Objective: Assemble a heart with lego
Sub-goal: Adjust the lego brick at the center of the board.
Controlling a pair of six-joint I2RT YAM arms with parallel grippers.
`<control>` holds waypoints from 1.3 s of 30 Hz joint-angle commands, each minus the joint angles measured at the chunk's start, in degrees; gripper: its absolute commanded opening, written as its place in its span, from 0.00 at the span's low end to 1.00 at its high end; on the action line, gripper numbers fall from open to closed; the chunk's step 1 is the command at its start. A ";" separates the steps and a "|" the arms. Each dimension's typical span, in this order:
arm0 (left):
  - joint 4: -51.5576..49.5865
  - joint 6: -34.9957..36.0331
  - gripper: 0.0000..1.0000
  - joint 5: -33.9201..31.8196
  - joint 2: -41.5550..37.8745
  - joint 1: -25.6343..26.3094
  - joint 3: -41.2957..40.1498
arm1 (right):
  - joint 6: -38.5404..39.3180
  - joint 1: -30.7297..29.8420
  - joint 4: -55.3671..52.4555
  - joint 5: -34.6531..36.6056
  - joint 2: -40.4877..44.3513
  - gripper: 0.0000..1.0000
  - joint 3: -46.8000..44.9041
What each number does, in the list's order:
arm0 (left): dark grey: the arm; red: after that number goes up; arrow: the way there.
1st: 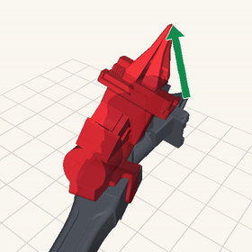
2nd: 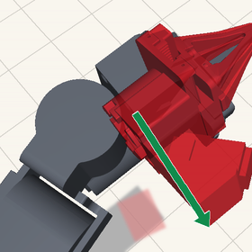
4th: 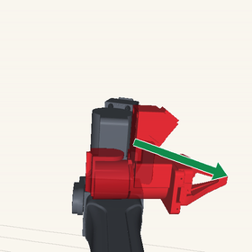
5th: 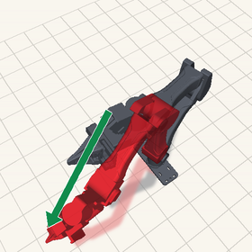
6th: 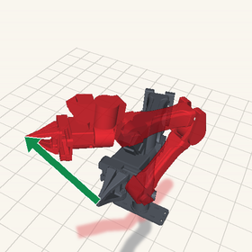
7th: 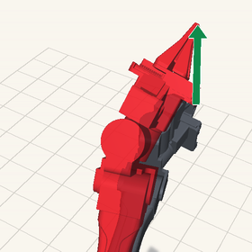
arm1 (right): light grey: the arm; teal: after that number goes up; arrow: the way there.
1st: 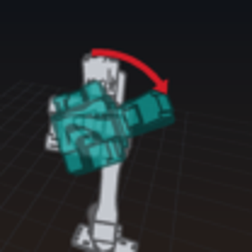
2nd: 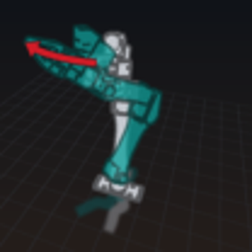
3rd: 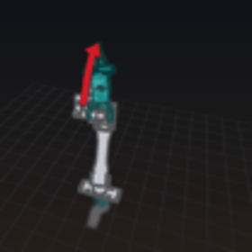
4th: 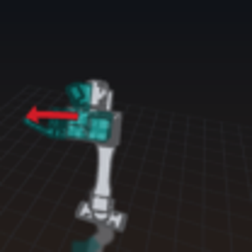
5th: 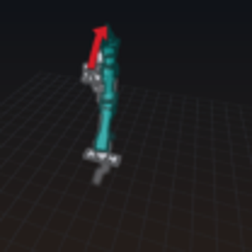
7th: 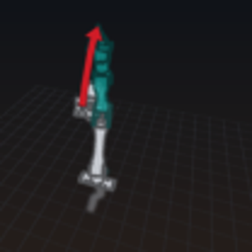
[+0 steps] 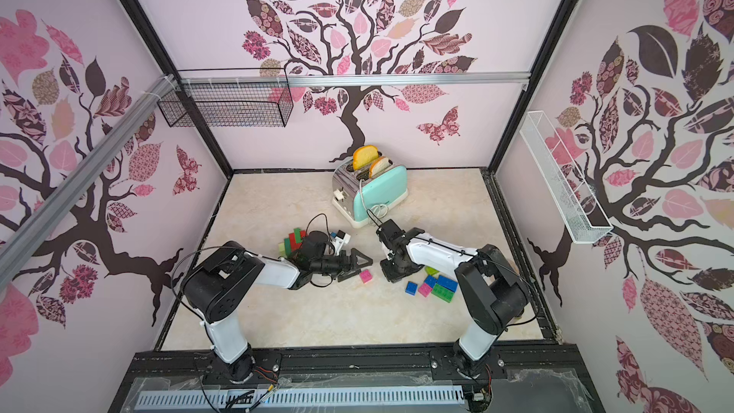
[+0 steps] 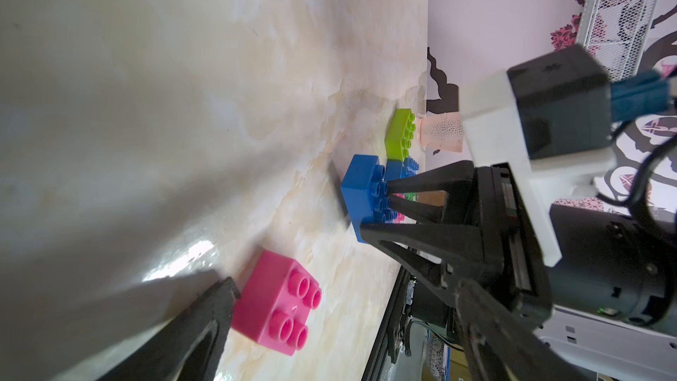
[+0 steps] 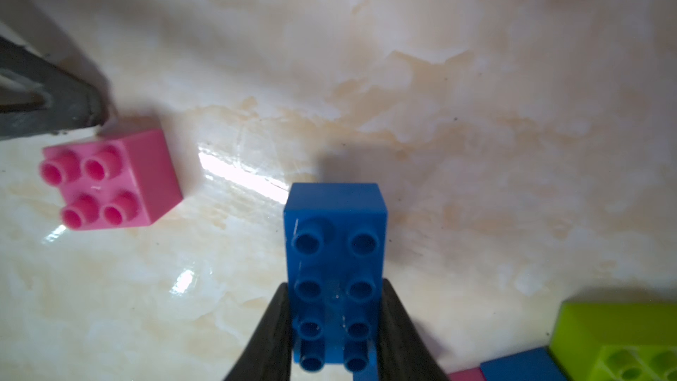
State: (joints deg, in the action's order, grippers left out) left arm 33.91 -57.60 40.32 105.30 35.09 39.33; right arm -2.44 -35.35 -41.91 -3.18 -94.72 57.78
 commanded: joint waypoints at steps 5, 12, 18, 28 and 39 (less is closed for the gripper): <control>-0.13 -1.19 0.97 -1.46 -2.96 -6.40 -1.36 | -0.05 -2.01 1.67 -6.81 1.29 0.27 -1.13; -17.86 5.57 0.97 -1.77 -19.97 -16.55 -2.20 | -1.82 -6.17 2.60 -6.40 -2.55 0.26 -0.01; -30.13 9.33 0.97 -2.26 -29.35 -19.61 -2.90 | -3.32 -11.81 3.08 -7.28 -3.59 0.26 1.07; -28.96 7.64 0.97 -2.82 -35.32 -19.89 -10.35 | -4.59 -12.84 6.14 -11.47 -8.02 0.25 5.27; -32.31 9.13 0.97 -4.10 -39.44 -20.41 -11.63 | 0.75 -12.82 7.98 -12.03 -14.42 0.26 14.11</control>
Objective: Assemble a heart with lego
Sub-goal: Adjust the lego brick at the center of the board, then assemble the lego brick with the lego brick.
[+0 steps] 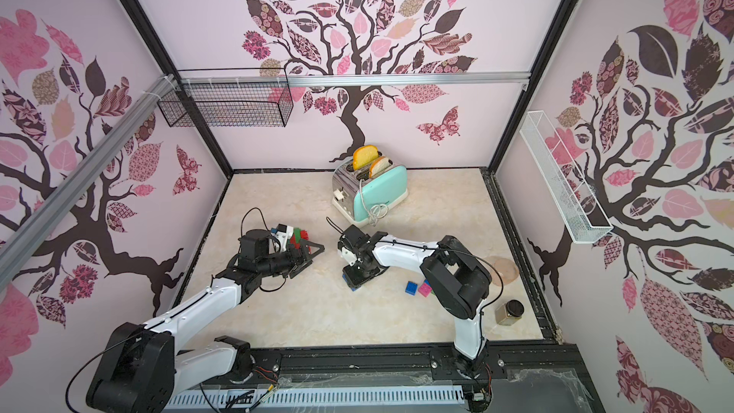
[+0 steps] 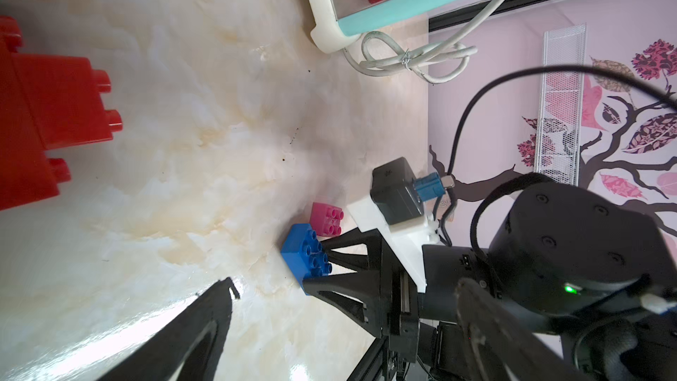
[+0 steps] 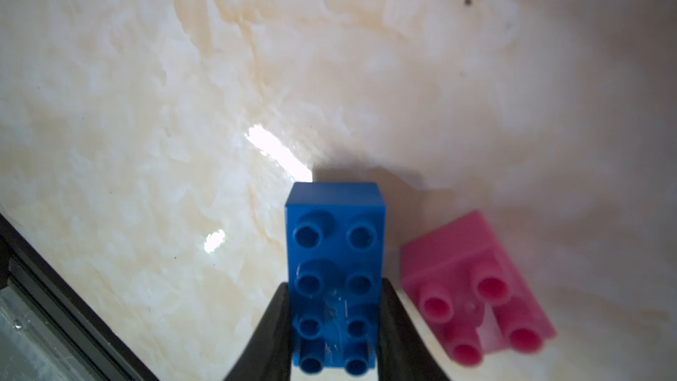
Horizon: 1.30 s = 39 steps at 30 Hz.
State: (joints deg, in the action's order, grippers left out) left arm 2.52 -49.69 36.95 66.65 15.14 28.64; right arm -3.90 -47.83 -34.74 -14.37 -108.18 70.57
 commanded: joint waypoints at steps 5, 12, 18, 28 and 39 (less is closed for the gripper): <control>-1.73 1.68 0.97 -0.67 -1.29 -1.50 -0.89 | 4.17 -0.11 -2.66 -0.75 4.90 0.26 -0.04; 2.96 1.84 0.97 3.01 4.17 -1.39 -0.88 | 9.46 1.06 -7.77 2.74 9.97 0.26 -1.60; 6.24 1.18 0.97 3.96 7.77 0.50 0.26 | 18.71 2.08 -8.68 8.07 10.88 0.27 -2.14; 12.33 0.21 0.97 5.62 16.52 6.41 3.87 | 29.05 3.29 -5.96 8.56 9.81 0.25 -1.21; 21.37 -2.87 0.89 9.30 23.65 8.04 4.14 | 35.71 3.93 -11.60 9.00 4.43 0.24 5.11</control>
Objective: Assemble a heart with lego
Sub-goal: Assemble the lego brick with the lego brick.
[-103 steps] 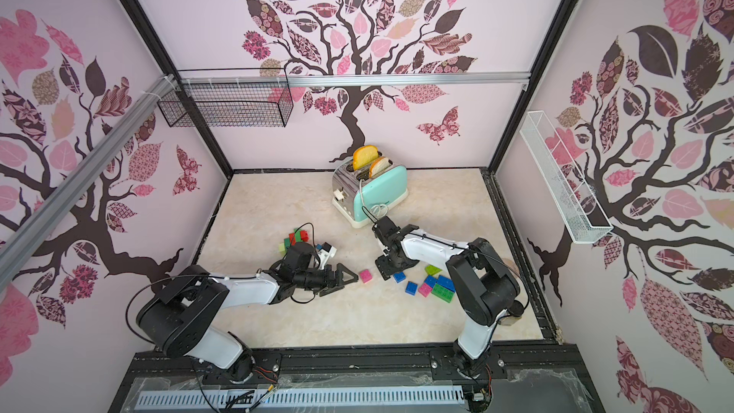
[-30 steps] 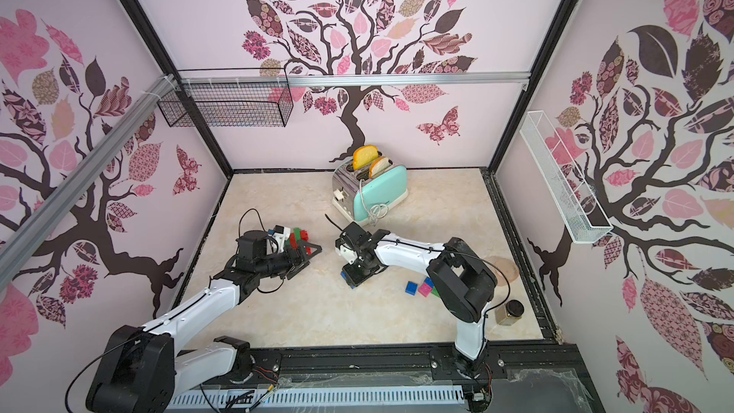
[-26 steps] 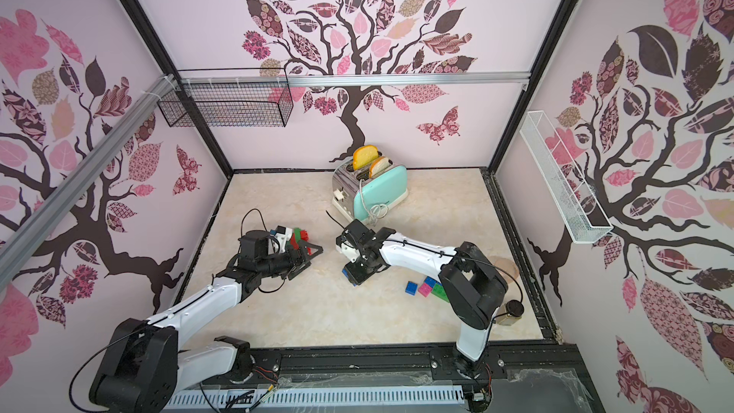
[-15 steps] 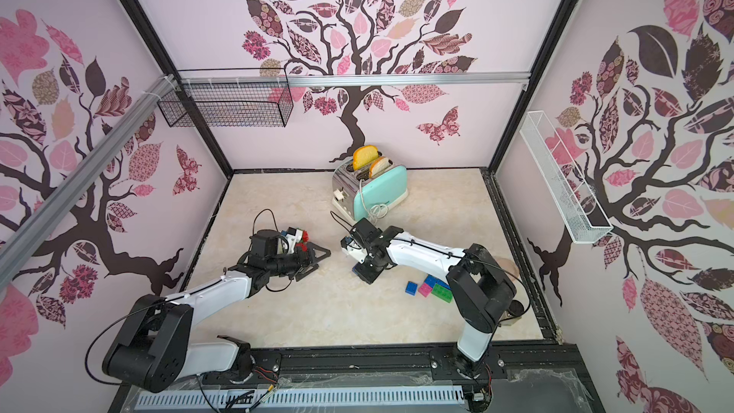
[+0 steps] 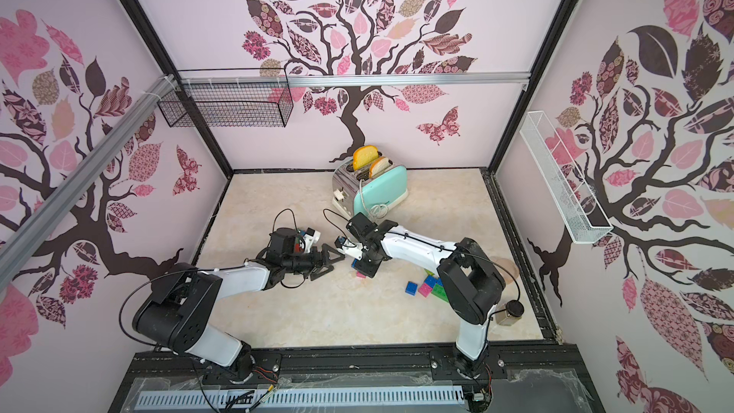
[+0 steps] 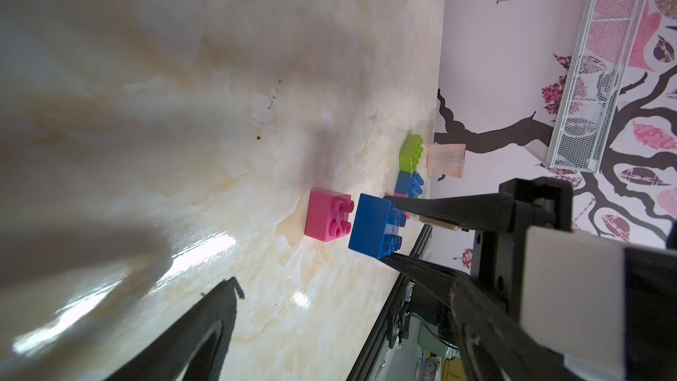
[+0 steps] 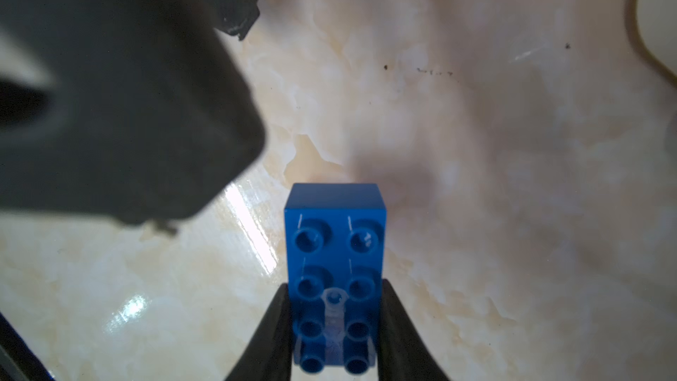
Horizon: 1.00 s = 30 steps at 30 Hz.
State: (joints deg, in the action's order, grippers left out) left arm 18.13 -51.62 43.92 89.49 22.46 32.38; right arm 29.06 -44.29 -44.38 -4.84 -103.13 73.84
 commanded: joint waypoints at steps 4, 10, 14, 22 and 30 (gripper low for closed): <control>11.10 -3.60 0.78 4.25 2.81 1.64 -0.25 | 3.74 0.51 -2.94 -1.56 -1.71 0.24 2.08; 14.51 -4.85 0.75 4.50 7.04 4.40 -0.10 | 4.34 0.48 -3.42 -4.07 -1.64 0.24 2.20; 20.38 -7.58 0.74 4.50 9.70 4.61 -0.94 | 4.67 0.44 -3.23 -4.77 -1.46 0.24 2.16; 28.59 -11.32 0.59 4.84 14.07 4.80 -1.81 | 5.13 0.34 -2.99 -5.53 -2.51 0.24 2.45; 31.46 -12.68 0.51 5.03 16.24 5.18 -1.76 | 5.84 0.34 -2.35 -4.46 -3.57 0.24 2.43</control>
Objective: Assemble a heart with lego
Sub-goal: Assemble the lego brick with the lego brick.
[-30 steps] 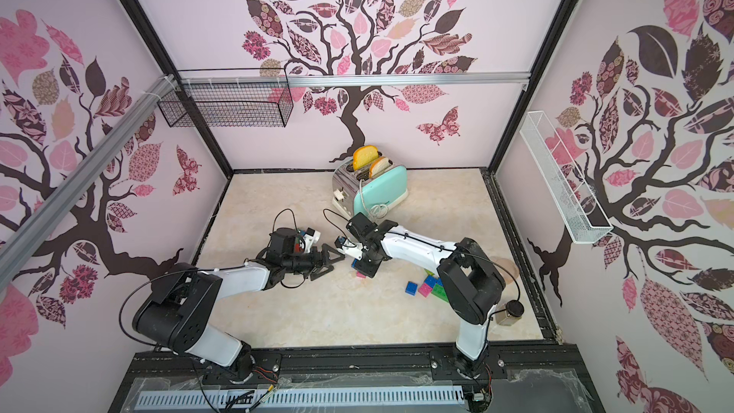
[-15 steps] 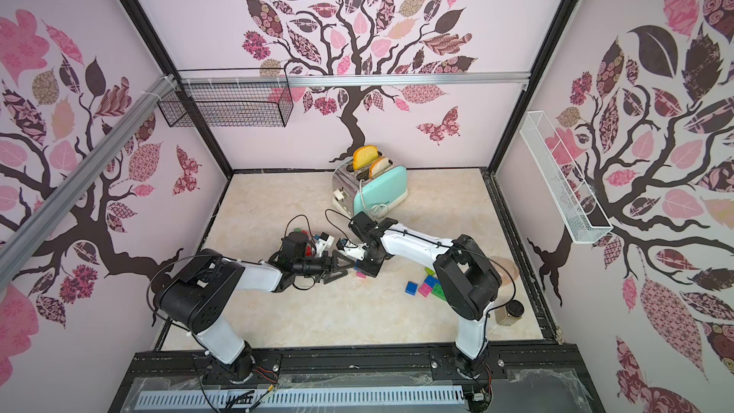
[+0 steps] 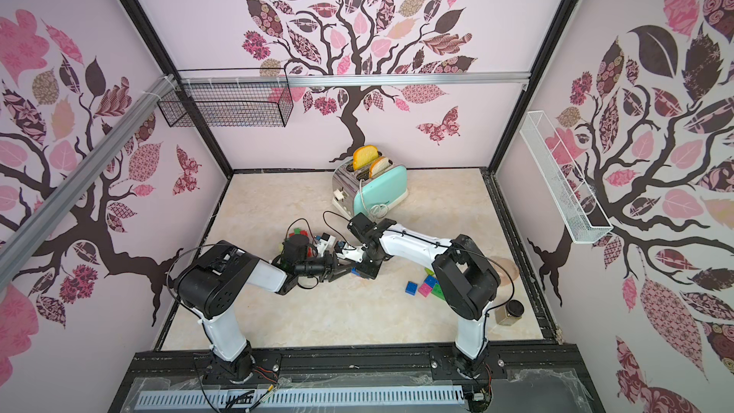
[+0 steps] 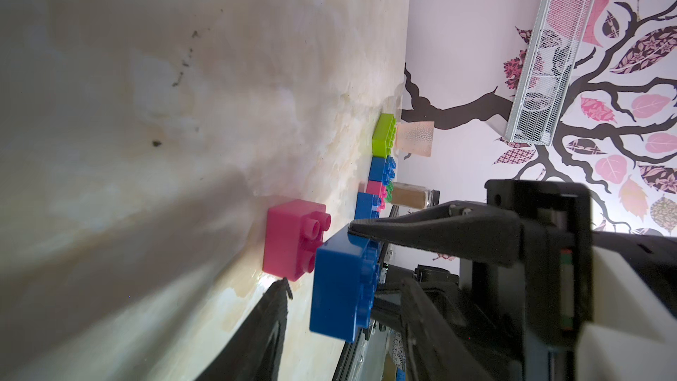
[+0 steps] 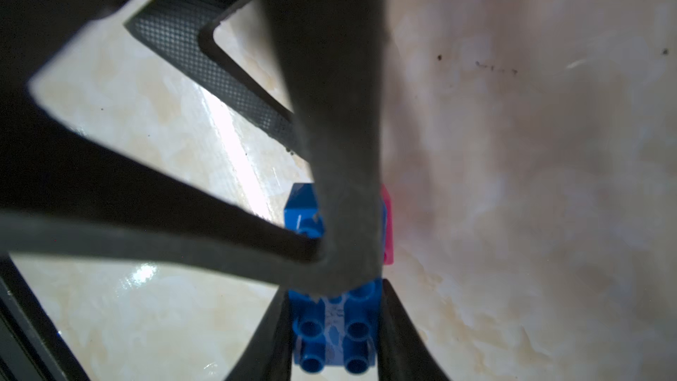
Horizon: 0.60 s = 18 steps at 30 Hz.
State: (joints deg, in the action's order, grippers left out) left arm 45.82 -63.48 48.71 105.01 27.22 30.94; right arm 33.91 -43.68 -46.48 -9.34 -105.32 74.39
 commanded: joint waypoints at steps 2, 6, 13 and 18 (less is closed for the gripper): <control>3.78 -0.68 0.51 0.25 1.06 0.59 -0.29 | 1.25 -0.26 -0.82 0.71 -2.12 0.24 2.33; 4.24 -0.72 0.48 0.16 1.84 0.78 -0.36 | 1.34 -0.29 -0.82 1.51 -2.70 0.23 2.72; 5.83 -1.37 0.45 0.09 2.99 1.17 -0.29 | 2.28 -0.27 -2.21 2.36 -3.20 0.23 3.93; 6.15 -1.33 0.43 0.13 3.36 1.33 -0.49 | 3.42 -0.35 -3.17 3.59 -4.76 0.24 4.35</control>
State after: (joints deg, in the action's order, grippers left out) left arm 49.01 -65.06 48.42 107.70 28.01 30.79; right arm 36.03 -43.64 -48.14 -6.72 -108.20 77.49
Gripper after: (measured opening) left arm 0.432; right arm 0.324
